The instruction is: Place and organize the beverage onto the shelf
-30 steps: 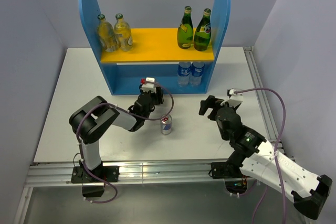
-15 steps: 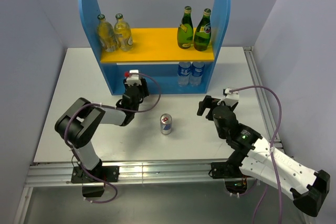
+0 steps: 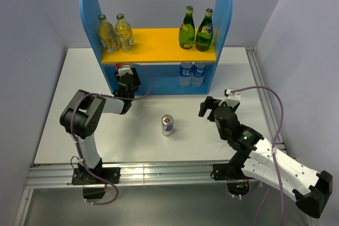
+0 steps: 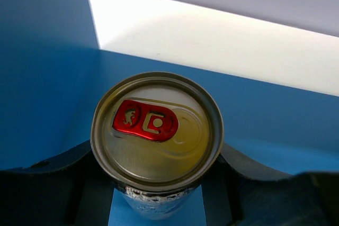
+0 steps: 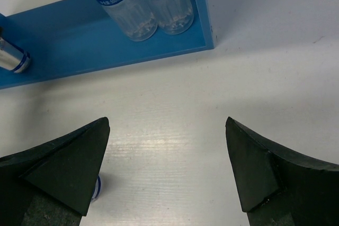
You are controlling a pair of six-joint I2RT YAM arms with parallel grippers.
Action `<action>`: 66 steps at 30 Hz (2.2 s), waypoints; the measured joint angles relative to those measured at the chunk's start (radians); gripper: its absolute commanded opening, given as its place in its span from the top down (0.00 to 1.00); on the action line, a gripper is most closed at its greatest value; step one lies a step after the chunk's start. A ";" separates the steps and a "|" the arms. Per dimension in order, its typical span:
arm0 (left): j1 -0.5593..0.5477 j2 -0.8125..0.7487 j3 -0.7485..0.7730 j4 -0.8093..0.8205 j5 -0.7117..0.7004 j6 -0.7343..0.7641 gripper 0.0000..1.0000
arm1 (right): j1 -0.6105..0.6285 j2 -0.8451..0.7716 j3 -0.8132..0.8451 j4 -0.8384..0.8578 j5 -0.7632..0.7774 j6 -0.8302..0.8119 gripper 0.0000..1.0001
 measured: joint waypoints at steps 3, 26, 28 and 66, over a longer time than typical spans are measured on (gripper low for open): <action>0.011 0.023 0.026 -0.023 -0.034 -0.016 1.00 | 0.000 0.008 0.000 0.002 -0.001 -0.001 0.03; 0.012 0.059 0.129 -0.150 -0.193 -0.060 0.45 | 0.000 -0.012 0.000 0.007 -0.007 -0.003 0.02; 0.011 0.059 0.132 -0.161 -0.203 -0.061 0.34 | 0.000 -0.026 0.000 0.007 -0.009 -0.003 0.02; -0.270 -0.305 0.031 -0.511 -0.464 0.000 0.03 | 0.000 -0.170 -0.013 -0.009 -0.031 -0.002 0.02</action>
